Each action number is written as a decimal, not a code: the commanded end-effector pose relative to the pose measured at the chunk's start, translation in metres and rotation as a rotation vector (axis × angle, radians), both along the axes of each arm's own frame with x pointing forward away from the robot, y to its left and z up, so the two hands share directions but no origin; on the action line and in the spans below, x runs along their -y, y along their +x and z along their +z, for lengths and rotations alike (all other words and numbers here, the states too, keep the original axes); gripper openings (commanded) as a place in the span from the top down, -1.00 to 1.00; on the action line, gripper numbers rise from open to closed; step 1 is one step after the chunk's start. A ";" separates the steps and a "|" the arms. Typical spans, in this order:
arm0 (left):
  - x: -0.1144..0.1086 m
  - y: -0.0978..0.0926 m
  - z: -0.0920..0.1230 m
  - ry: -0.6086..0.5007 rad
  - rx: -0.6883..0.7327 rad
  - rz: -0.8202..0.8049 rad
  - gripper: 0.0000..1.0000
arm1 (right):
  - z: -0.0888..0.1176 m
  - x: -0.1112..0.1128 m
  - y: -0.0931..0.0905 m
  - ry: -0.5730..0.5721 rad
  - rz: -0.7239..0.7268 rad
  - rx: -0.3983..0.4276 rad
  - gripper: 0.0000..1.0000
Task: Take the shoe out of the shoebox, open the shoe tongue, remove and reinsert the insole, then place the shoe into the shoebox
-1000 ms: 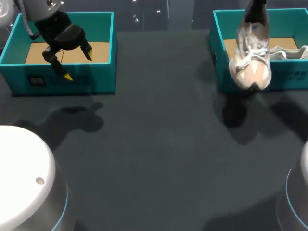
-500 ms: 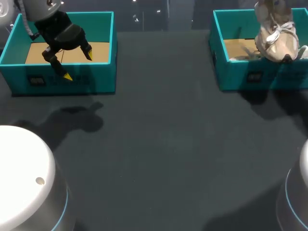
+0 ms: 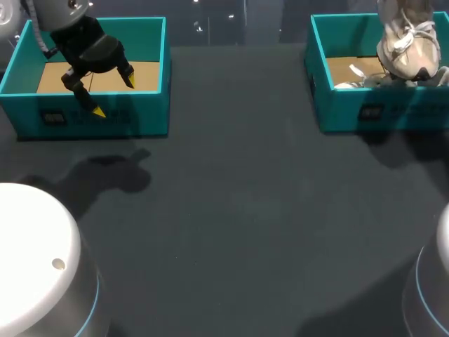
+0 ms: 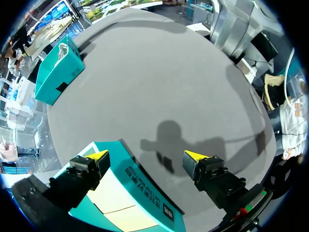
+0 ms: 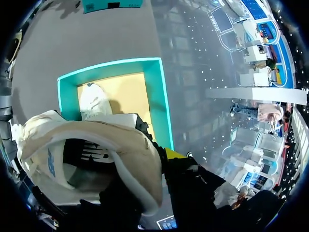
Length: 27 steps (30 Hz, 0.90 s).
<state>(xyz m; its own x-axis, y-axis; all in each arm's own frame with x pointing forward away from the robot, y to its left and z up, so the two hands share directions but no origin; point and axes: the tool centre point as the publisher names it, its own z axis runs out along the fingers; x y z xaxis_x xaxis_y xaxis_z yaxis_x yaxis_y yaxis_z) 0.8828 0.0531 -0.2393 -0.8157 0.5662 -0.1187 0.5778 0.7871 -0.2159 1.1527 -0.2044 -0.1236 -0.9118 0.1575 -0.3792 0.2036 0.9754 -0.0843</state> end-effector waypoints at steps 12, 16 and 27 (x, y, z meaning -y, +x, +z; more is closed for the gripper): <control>-0.001 0.000 0.000 0.001 0.001 -0.001 -1.00 | 0.000 0.080 0.039 0.019 -0.008 0.018 1.00; -0.001 0.000 0.000 0.001 0.001 -0.001 -1.00 | -0.002 0.093 0.040 0.055 -0.168 0.053 1.00; -0.001 0.000 0.000 0.001 0.001 -0.001 -1.00 | -0.008 0.153 0.016 0.215 -0.840 0.151 1.00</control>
<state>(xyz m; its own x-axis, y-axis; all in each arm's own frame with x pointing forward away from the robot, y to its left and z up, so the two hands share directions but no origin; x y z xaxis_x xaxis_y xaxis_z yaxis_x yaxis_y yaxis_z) 0.8828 0.0532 -0.2393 -0.8157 0.5662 -0.1188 0.5778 0.7871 -0.2159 1.1804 -0.3562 -0.1344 -0.7215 0.5541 -0.4152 0.5920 0.8047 0.0453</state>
